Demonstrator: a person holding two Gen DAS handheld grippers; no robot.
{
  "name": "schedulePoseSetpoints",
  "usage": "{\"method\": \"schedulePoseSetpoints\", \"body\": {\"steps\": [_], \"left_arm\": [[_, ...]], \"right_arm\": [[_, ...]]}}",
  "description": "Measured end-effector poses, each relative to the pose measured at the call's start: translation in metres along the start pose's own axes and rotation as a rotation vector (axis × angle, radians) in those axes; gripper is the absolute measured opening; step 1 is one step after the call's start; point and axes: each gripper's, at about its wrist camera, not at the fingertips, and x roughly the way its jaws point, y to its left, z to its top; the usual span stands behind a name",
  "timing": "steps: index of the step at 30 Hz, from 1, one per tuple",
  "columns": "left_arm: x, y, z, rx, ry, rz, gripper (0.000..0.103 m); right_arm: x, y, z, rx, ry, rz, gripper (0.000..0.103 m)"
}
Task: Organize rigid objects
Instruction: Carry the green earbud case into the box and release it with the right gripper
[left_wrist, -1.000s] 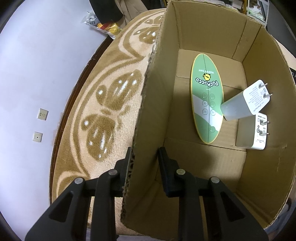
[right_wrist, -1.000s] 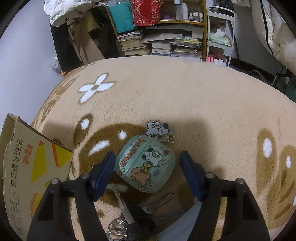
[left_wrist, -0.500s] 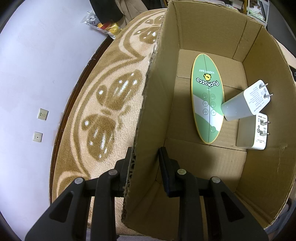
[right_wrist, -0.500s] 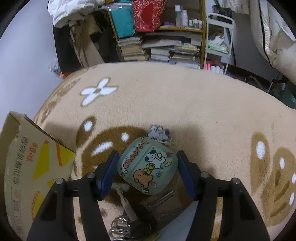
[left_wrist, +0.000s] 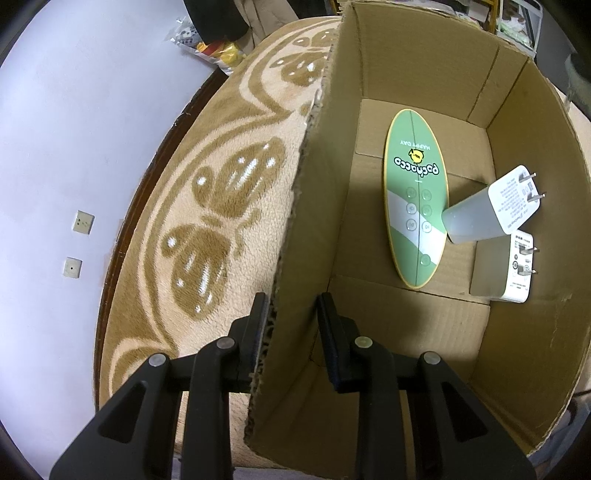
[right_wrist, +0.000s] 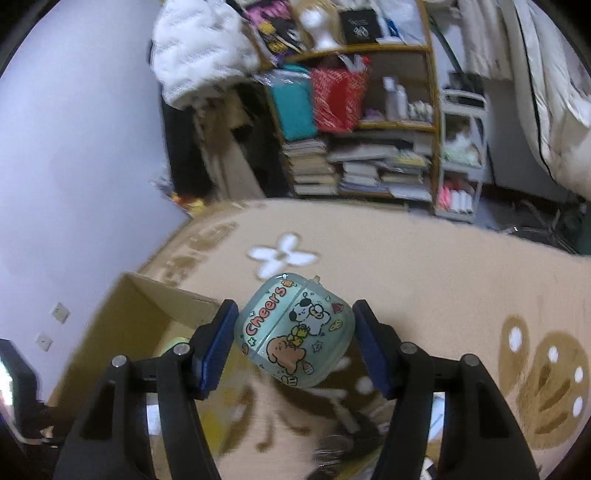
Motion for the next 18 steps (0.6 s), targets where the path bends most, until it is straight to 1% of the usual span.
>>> {"method": "schedulePoseSetpoints", "body": {"steps": [5,9,11,12,15,18], "left_arm": [[0.0,0.0,0.0,-0.001,-0.001,-0.001,0.027],[0.0,0.0,0.0,-0.002,-0.001,-0.003,0.027],[0.0,0.0,0.0,-0.004,-0.001,-0.004,0.027],[0.0,0.001,0.0,-0.009,0.001,-0.008,0.028],[-0.001,0.003,-0.001,-0.019,0.003,-0.019,0.028],[-0.002,0.002,-0.001,-0.013,0.003,-0.012,0.028]], "right_arm": [[-0.016,0.029,0.005,-0.044,-0.026,0.057,0.067],[-0.022,0.055,0.0,-0.104,-0.028,0.103,0.067],[-0.027,0.067,-0.004,-0.132,-0.044,0.124,0.067],[-0.029,0.074,-0.004,-0.138,-0.04,0.147,0.067],[-0.035,0.087,-0.006,-0.16,-0.044,0.184,0.067],[-0.036,0.1,-0.012,-0.186,-0.038,0.209,0.067]]}}
